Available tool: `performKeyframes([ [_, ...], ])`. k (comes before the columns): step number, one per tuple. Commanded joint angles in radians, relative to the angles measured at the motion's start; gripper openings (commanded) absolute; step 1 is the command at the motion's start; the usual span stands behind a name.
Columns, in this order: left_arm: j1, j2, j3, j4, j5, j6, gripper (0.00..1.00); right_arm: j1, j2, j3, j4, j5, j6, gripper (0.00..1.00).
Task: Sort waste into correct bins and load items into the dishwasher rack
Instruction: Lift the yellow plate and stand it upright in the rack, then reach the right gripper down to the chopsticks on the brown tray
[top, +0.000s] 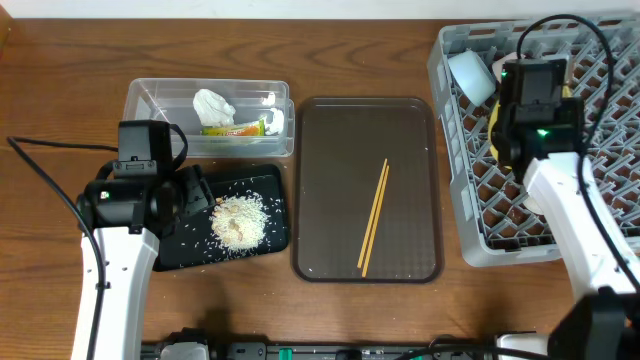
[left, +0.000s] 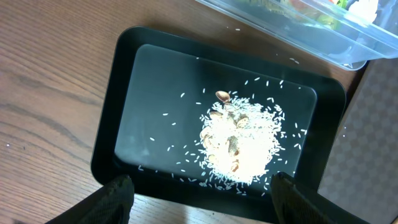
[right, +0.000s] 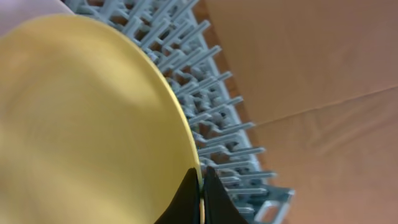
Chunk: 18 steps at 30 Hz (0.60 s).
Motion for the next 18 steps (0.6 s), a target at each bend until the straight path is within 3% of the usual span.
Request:
performKeyframes([
  [1, 0.005, -0.003, 0.005, -0.003, -0.008, -0.002, 0.73, 0.01, 0.006, 0.002, 0.047, -0.089, 0.061, 0.1],
  [2, 0.005, -0.003, 0.005, -0.003, -0.008, -0.002, 0.73, 0.015, 0.006, 0.003, 0.066, -0.135, 0.061, 0.28],
  [4, 0.005, -0.003, 0.005, -0.003, -0.008, -0.002, 0.73, 0.023, 0.002, 0.003, 0.099, -0.195, 0.061, 0.54],
  [5, 0.005, -0.003, 0.005, -0.003, -0.008, -0.002, 0.73, 0.027, -0.001, 0.004, 0.106, -0.201, 0.062, 0.57],
  [9, 0.005, -0.003, 0.005, -0.003, -0.008, -0.002, 0.73, 0.061, -0.051, 0.023, 0.077, -0.274, 0.062, 0.59],
  [14, 0.005, -0.003, 0.005, -0.003, -0.008, -0.002, 0.73, 0.167, -0.165, 0.029, -0.017, -0.604, 0.068, 0.61],
  [18, 0.005, -0.003, 0.005, -0.003, -0.008, -0.002, 0.73, 0.255, -0.171, 0.024, -0.148, -0.843, 0.251, 0.57],
])
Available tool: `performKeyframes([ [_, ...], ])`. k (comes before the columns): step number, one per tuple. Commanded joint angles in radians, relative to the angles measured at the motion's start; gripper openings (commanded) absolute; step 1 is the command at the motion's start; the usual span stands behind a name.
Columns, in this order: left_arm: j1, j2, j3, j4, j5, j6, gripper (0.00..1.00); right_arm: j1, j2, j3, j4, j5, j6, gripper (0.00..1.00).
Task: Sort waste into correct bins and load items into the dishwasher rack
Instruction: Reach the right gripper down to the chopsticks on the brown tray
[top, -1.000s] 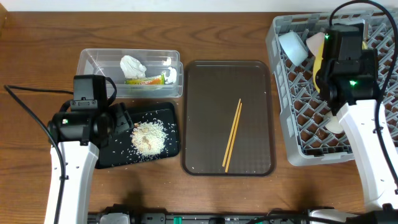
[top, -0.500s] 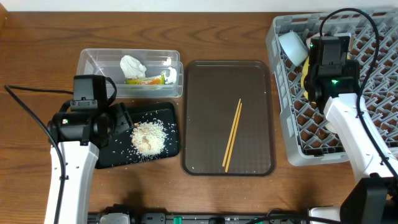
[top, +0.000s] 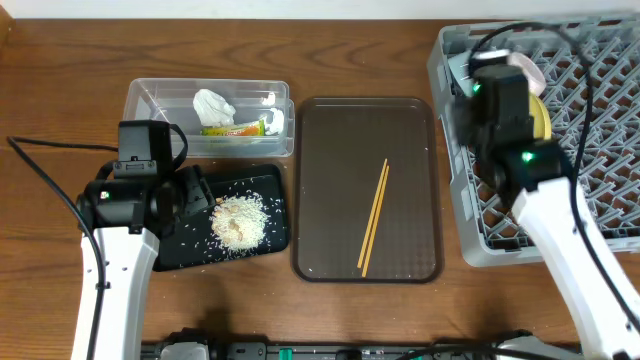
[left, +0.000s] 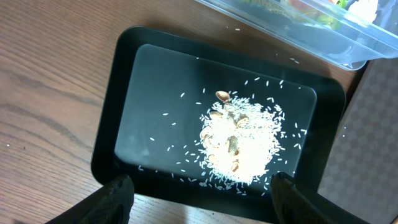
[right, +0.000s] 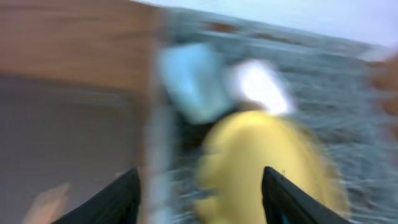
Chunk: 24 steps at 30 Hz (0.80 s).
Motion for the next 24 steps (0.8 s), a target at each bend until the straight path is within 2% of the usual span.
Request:
performKeyframes([
  [1, 0.005, -0.003, 0.005, -0.003, -0.008, -0.002, 0.73, 0.062, 0.008, 0.009, -0.077, -0.274, 0.19, 0.57],
  [6, 0.005, -0.003, 0.005, -0.003, -0.008, -0.002, 0.73, 0.152, 0.098, -0.052, -0.215, -0.296, 0.397, 0.45],
  [9, 0.005, -0.003, 0.005, -0.003, -0.008, -0.002, 0.73, 0.194, 0.162, -0.114, -0.229, -0.296, 0.464, 0.44],
  [14, 0.005, -0.003, 0.005, -0.003, -0.008, -0.002, 0.73, 0.248, 0.262, -0.198, -0.158, -0.355, 0.539, 0.42],
  [24, 0.005, -0.003, 0.005, -0.003, -0.008, -0.002, 0.73, 0.317, 0.415, -0.203, -0.115, -0.352, 0.655, 0.41],
])
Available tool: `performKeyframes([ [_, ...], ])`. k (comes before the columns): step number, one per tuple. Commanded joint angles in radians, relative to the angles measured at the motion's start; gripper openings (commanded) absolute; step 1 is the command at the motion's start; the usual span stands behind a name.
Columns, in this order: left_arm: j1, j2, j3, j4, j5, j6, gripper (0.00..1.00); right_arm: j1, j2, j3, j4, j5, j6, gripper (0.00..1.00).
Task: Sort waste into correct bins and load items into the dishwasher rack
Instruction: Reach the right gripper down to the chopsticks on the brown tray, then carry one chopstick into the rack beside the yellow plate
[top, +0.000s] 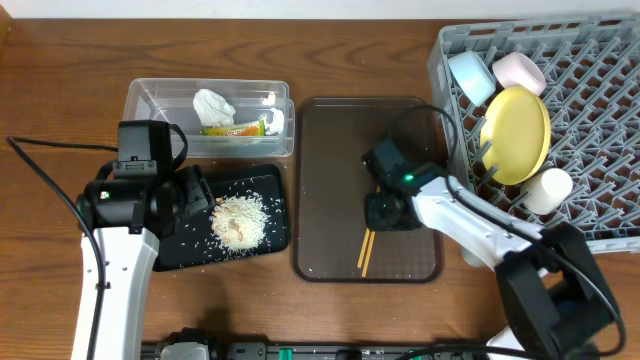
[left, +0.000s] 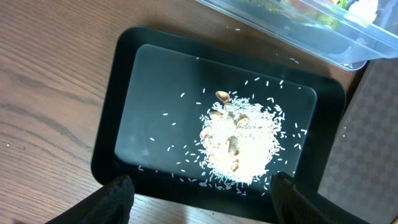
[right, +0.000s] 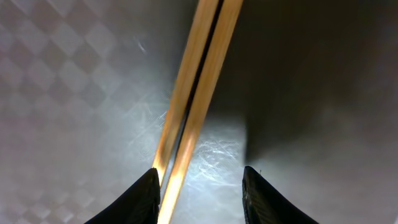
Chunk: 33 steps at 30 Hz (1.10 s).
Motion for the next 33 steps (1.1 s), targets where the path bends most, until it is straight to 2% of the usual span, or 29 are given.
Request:
performKeyframes([
  [1, 0.005, -0.003, 0.005, -0.003, -0.008, -0.001, 0.73, 0.018, 0.051, 0.0, -0.005, 0.013, 0.076, 0.41],
  [6, 0.005, -0.003, 0.005, -0.003, -0.008, -0.002, 0.73, 0.018, 0.07, 0.001, -0.003, 0.021, 0.078, 0.36],
  [10, 0.005, -0.003, 0.005, -0.003, -0.008, -0.002, 0.73, 0.016, 0.066, 0.002, -0.005, 0.053, 0.078, 0.23],
  [14, 0.005, -0.003, 0.005, -0.003, -0.008, -0.001, 0.73, 0.013, 0.066, 0.002, -0.009, 0.06, 0.078, 0.21],
  [18, 0.005, -0.003, 0.005, -0.003, -0.008, -0.002, 0.73, 0.003, 0.064, 0.002, -0.013, 0.067, 0.078, 0.03],
  [22, 0.005, -0.003, 0.005, -0.003, -0.008, -0.001, 0.73, -0.03, 0.03, 0.006, -0.019, 0.095, 0.063, 0.01],
  [26, 0.005, -0.003, 0.005, -0.003, -0.008, -0.001, 0.73, -0.093, -0.057, 0.045, -0.043, 0.099, -0.093, 0.01],
  [33, 0.005, -0.003, 0.005, -0.003, -0.008, -0.002, 0.73, -0.282, -0.199, 0.229, -0.187, 0.101, -0.386, 0.01],
])
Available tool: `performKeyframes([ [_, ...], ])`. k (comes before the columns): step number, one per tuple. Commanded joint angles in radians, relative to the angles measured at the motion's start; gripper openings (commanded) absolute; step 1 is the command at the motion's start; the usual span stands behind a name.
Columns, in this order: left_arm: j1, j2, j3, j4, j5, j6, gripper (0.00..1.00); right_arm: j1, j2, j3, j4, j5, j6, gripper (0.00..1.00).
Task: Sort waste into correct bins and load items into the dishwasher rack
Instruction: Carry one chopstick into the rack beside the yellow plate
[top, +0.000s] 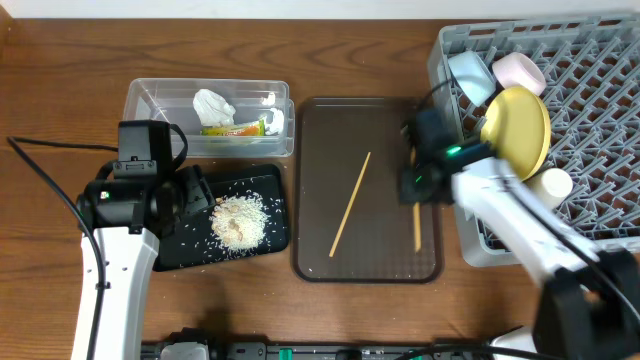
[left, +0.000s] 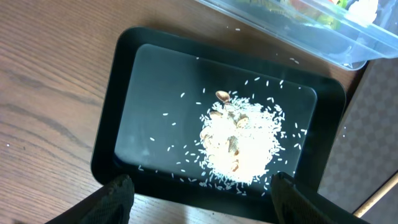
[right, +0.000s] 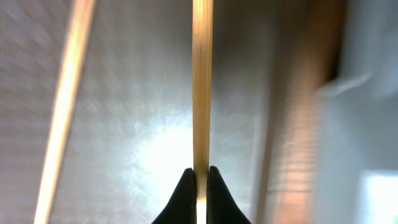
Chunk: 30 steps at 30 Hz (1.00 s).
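Observation:
My right gripper (right: 199, 180) is shut on one wooden chopstick (right: 201, 81), held above the right side of the brown tray (top: 320, 250), close to the grey dishwasher rack (top: 600, 200). In the overhead view that chopstick (top: 417, 228) shows below the gripper. The second chopstick (top: 350, 204) lies slanted in the tray's middle. The rack holds a yellow plate (top: 517, 135), a blue bowl (top: 466, 72), a pink bowl (top: 520, 70) and a white cup (top: 550, 186). My left gripper (left: 199, 199) is open over the black tray (left: 112, 124) of rice (left: 239, 146).
A clear plastic bin (top: 160, 100) with crumpled paper and wrappers stands behind the black tray. The rack's near-left wall rises just right of the brown tray.
My right gripper was open around both chopstick ends mid-tray; it is now shut on one chopstick near the tray's right edge. The other chopstick lies slightly further left. The left arm is unchanged.
My right gripper was shut on the yellow plate in the rack. Then it was open, clear of the plate, which stayed standing in the rack. Then it was open over the two chopsticks on the brown tray. Now it holds one chopstick near the rack.

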Motion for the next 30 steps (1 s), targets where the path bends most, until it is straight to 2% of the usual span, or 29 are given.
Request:
performKeyframes([
  [1, 0.005, -0.003, 0.005, -0.003, -0.007, -0.002, 0.73, -0.108, -0.074, 0.118, -0.031, 0.022, -0.224, 0.01],
  [7, 0.005, -0.003, 0.005, -0.003, -0.007, -0.002, 0.73, -0.237, -0.072, 0.179, -0.057, 0.021, -0.38, 0.01],
  [19, 0.005, -0.003, 0.005, -0.003, -0.007, -0.002, 0.73, -0.325, 0.027, 0.178, 0.012, 0.057, -0.468, 0.01],
  [20, 0.005, -0.003, 0.005, -0.003, -0.008, -0.002, 0.73, -0.324, 0.031, 0.178, 0.02, 0.055, -0.467, 0.02],
  [21, 0.005, -0.003, 0.005, -0.002, -0.007, -0.001, 0.73, -0.321, 0.035, 0.179, 0.031, 0.046, -0.467, 0.1],
  [24, 0.005, -0.003, 0.005, -0.003, -0.007, -0.002, 0.73, -0.313, 0.027, 0.18, 0.058, 0.019, -0.467, 0.19],
  [25, 0.005, -0.003, 0.005, -0.003, -0.007, -0.002, 0.73, -0.308, 0.02, 0.183, 0.069, 0.016, -0.466, 0.27],
  [30, 0.005, -0.003, 0.005, -0.003, -0.008, -0.002, 0.73, -0.258, -0.03, 0.235, 0.085, -0.082, -0.453, 0.31],
])
